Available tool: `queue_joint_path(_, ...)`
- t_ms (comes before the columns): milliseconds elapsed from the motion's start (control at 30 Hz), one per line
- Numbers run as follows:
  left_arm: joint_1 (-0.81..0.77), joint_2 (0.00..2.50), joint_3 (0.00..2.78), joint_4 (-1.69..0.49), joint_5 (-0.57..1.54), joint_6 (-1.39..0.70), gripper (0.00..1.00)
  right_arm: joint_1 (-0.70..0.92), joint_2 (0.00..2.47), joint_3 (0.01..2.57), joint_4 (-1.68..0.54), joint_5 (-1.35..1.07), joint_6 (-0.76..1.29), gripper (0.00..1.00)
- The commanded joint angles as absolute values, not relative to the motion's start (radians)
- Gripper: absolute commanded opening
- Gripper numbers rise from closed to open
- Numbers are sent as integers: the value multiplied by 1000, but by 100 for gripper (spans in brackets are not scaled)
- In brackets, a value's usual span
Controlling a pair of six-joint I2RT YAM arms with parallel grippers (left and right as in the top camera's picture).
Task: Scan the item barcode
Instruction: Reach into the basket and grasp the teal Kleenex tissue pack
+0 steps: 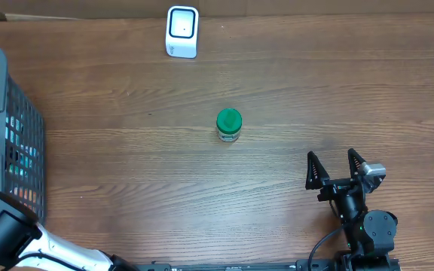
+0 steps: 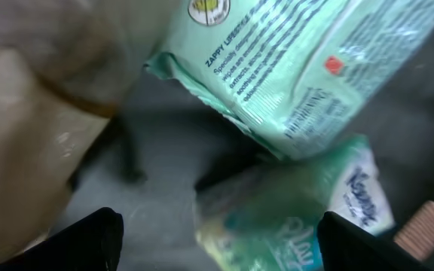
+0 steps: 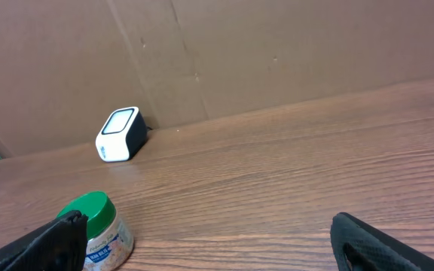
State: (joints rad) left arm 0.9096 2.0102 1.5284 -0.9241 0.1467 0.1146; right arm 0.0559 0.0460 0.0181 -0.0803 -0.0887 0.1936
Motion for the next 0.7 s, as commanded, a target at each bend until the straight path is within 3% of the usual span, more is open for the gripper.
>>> queue_joint_path(0,900,2062,1520,-911,185,159,84,62,44,8,-76,-81,189,100)
queue_joint_path(67,896,2082,1520,-904,185,160,82,62,44,8,-76,-81,189,100)
queue_joint_path(167,886,2104,1520,-899,186,161,71,62,44,8,-76,-81,189,100)
queue_joint_path(433,869,2113,1520,-915,184,157,9,62,44,8,-76,-81,189,100)
queue_joint_path(467,869,2113,1520,-920,185,156,4,62,44,8,-76,-81,189,100)
queue_joint_path(667,869,2098,1561,-990,185,102,4,62,44,8,-76,-81,189,100)
